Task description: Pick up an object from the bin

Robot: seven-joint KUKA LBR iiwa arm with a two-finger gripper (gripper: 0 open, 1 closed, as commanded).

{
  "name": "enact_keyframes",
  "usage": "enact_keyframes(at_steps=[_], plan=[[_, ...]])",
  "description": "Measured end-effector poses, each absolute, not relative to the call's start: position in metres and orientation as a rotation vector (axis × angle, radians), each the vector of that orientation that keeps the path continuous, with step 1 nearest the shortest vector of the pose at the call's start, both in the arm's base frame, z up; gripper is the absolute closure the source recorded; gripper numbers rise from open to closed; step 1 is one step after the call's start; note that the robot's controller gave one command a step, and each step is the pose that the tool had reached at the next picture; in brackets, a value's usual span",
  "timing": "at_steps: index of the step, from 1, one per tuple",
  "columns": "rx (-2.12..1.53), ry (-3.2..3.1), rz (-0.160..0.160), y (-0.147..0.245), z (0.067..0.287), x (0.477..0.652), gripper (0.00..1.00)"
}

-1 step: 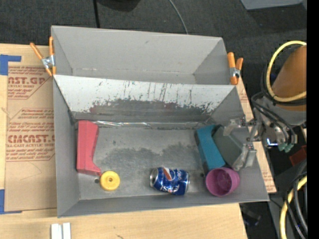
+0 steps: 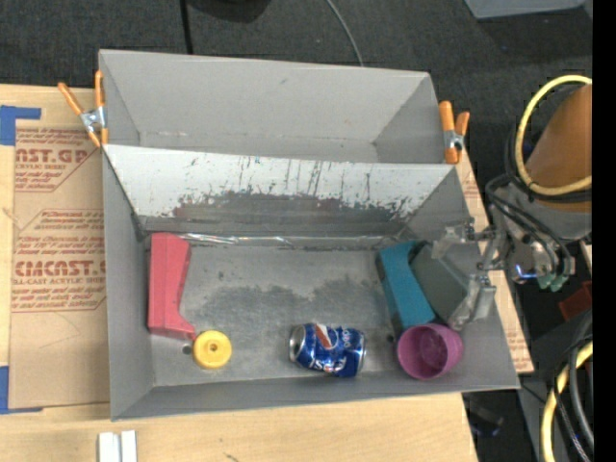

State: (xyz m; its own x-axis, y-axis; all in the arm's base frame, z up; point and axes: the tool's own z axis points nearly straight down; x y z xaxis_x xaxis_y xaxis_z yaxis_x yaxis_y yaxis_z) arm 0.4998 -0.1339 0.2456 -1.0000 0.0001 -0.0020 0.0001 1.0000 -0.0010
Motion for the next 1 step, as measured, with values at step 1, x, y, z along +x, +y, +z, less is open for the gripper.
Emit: enact_keyframes(at_steps=[1], plan=[[0.111,3.138,-0.002,-0.0961,0.2251,0.5147,0.0]])
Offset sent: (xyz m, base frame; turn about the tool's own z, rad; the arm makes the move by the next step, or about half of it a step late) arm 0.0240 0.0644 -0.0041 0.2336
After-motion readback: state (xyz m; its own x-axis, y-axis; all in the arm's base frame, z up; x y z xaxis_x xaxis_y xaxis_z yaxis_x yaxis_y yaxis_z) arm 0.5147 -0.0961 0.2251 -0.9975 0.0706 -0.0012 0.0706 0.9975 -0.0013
